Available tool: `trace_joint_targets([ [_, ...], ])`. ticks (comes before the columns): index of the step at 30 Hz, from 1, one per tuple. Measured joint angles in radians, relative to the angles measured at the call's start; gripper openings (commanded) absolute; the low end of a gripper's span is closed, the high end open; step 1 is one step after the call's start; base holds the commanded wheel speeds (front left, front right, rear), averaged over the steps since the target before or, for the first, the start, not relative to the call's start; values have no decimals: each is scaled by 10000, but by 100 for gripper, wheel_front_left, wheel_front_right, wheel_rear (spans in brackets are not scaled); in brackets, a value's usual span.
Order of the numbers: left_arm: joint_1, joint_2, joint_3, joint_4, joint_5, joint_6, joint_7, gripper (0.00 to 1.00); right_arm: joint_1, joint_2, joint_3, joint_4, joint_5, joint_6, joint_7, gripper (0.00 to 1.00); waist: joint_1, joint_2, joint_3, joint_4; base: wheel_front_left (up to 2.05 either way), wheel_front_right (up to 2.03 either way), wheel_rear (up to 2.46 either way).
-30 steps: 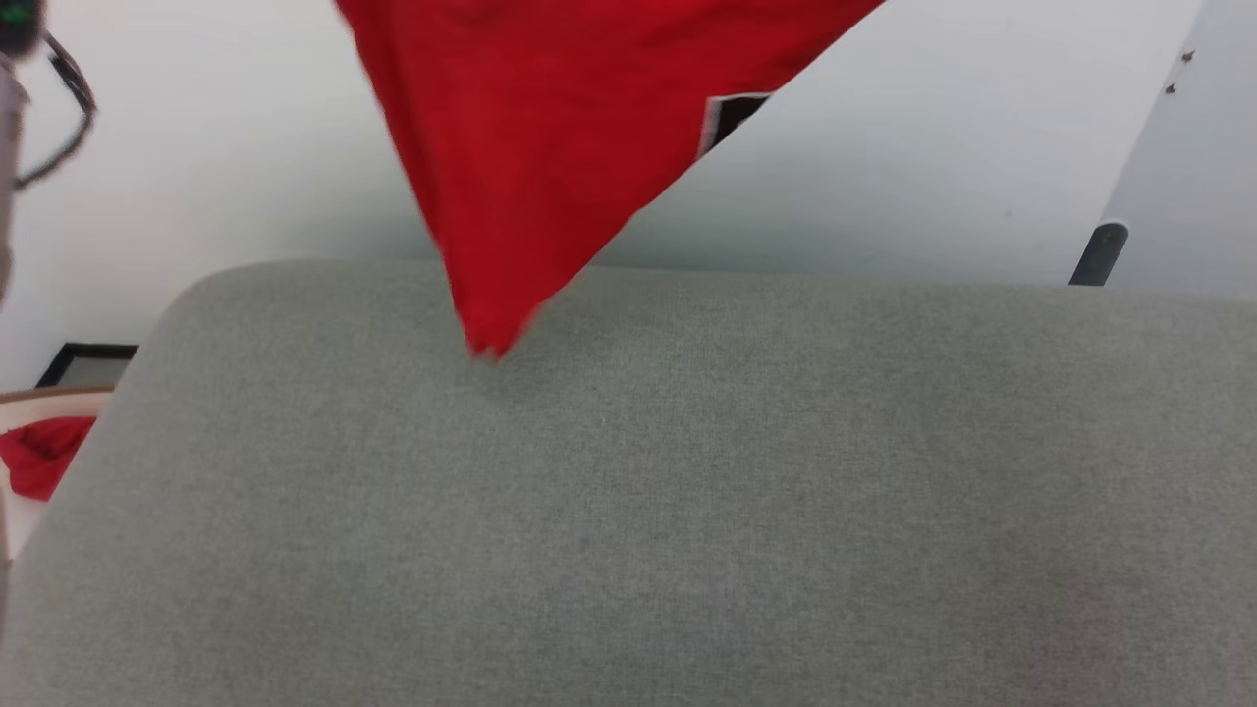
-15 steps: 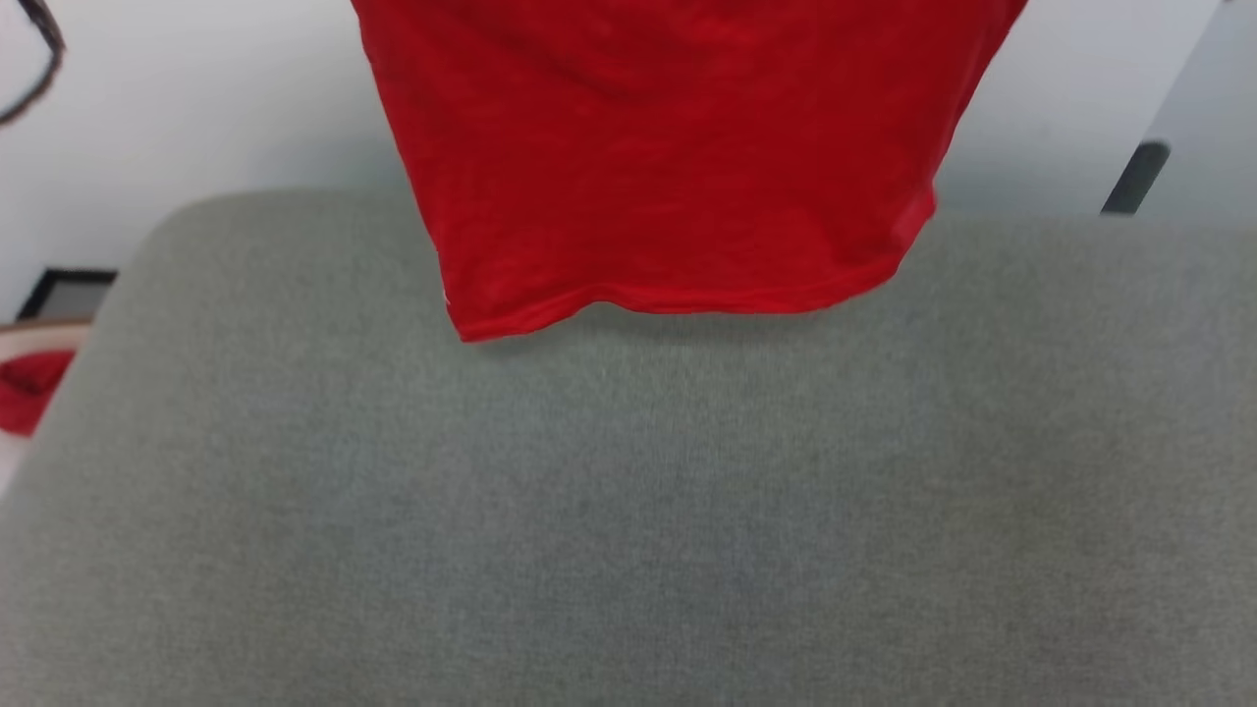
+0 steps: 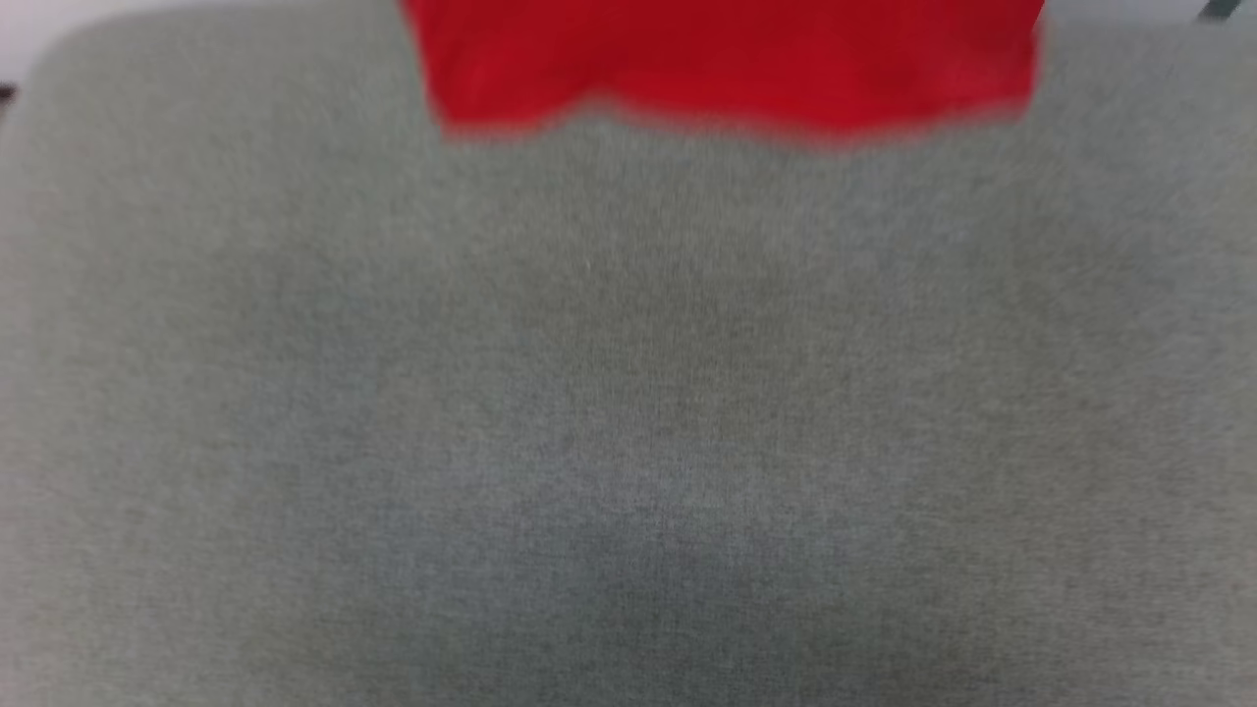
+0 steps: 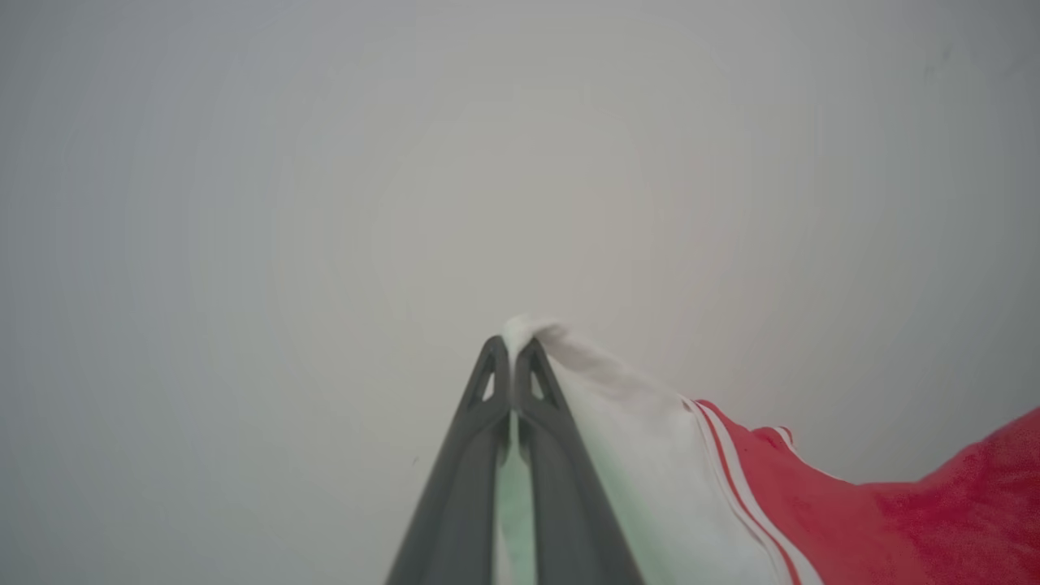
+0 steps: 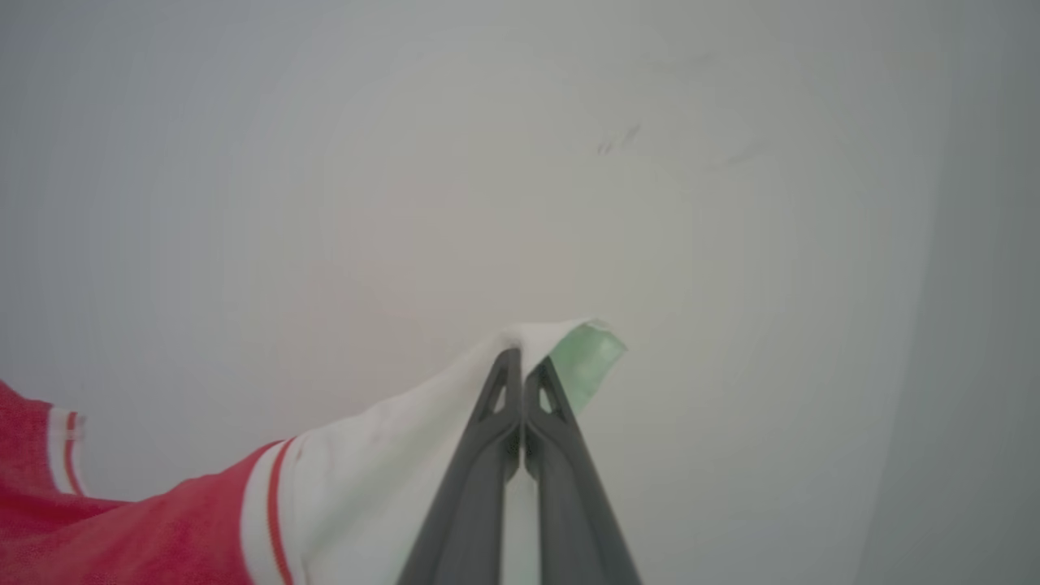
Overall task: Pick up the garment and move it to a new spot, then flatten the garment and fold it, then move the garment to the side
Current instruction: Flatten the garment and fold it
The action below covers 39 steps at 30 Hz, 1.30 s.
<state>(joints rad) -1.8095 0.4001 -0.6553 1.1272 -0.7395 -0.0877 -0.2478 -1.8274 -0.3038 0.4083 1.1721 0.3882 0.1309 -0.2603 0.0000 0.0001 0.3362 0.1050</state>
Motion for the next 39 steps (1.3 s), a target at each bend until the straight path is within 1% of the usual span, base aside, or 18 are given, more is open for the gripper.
trace_joint_targets([
  [2,-530,-40,59,-194,194,33,-113,0,-283,-278,-466,-899,-568,0,-31,0,0,-1,386,12,0,0,0],
  [5,-1012,35,476,-851,433,169,-134,0,-164,-391,-1337,-1898,-1544,0,-33,0,0,0,990,37,0,0,0],
  [7,-1244,102,821,-1419,660,265,-144,0,-117,-259,-1969,-2466,-2134,0,-36,0,0,-1,1412,54,0,0,0],
  [9,-1267,130,1210,-1824,756,263,-165,0,-112,-82,-2288,-2840,-2782,0,-36,0,0,0,1857,73,0,0,0],
  [12,-991,113,1797,-2297,1007,263,-165,0,81,213,-2677,-3204,-3363,2,-36,0,0,0,2542,111,0,0,0],
  [14,-667,84,2086,-2527,1281,247,-167,0,190,301,-2888,-3273,-3568,2,-33,0,0,0,2996,145,0,0,0],
  [18,137,-142,2748,-2635,1540,249,-165,0,581,535,-2932,-3231,-3914,2,-35,0,0,0,3823,227,0,0,0],
  [21,767,-364,3074,-2510,1768,169,-165,0,899,683,-2945,-3070,-3883,2,-33,0,0,-1,4316,299,0,0,0],
  [24,1313,-658,3235,-2265,1942,44,-165,0,1178,623,-2957,-3020,-3714,2,-33,0,0,0,4598,405,0,0,0],
  [27,1713,-857,3287,-1918,2059,-104,-165,0,1504,573,-2686,-2936,-3381,2,-33,0,0,-1,4572,493,0,0,0],
  [29,1985,-978,3248,-1576,2044,-196,-167,0,1694,525,-2569,-2869,-2899,4,-35,0,0,-1,4444,530,0,0,0],
  [31,2290,-1141,3032,-1020,1996,-309,-54,0,2068,314,-2111,-2700,-2493,4,-35,0,0,0,4247,565,0,0,0],
  [34,2710,-1400,2692,-608,1756,-401,67,0,2809,-25,-1338,-2721,-1647,4,-31,0,0,-1,3820,618,0,0,0],
  [37,3494,-1559,1965,-876,1317,-408,299,0,3662,-516,-491,-3095,-779,4,-35,0,0,0,3239,671,0,0,0],
  [39,4169,-1569,1356,-1174,1028,-420,474,0,4375,-899,58,-3356,-150,4,-33,0,0,-1,2802,699,0,0,0],
])
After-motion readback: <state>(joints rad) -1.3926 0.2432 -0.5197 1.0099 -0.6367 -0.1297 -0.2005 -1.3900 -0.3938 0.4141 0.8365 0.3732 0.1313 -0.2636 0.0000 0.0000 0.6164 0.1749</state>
